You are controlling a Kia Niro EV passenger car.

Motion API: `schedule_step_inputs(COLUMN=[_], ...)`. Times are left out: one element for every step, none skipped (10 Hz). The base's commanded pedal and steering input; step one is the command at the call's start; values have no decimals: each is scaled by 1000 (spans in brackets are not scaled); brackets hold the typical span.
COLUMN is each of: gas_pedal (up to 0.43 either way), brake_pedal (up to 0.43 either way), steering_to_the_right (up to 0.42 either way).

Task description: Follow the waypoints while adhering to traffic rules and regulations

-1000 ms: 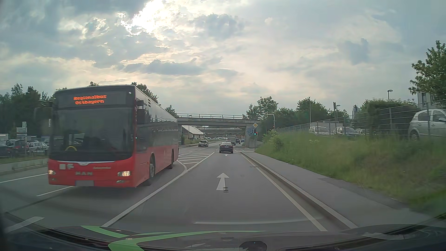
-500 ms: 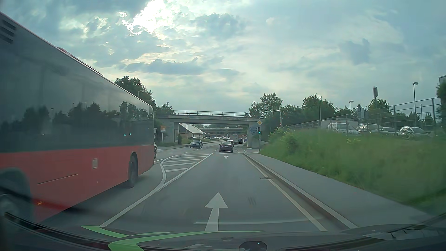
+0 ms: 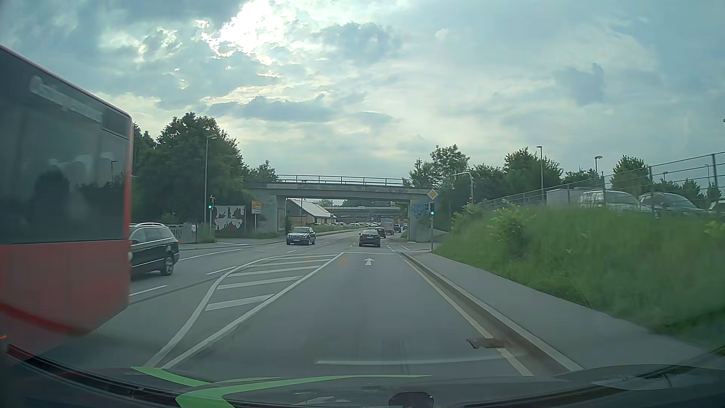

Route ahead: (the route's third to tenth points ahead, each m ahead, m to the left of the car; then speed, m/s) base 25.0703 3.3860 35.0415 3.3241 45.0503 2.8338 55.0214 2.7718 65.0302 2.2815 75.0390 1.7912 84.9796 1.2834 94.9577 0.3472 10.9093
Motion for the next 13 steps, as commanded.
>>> schedule_step_inputs(gas_pedal=[138,138,138,138,138,138,138,138,138,138,138,138,138], brake_pedal=[0,0,0,0,0,0,0,0,0,0,0,0,0], steering_to_the_right=[-5,-6,-5,-5,-5,-5,-3,-2,-2,-1,0,0,0])
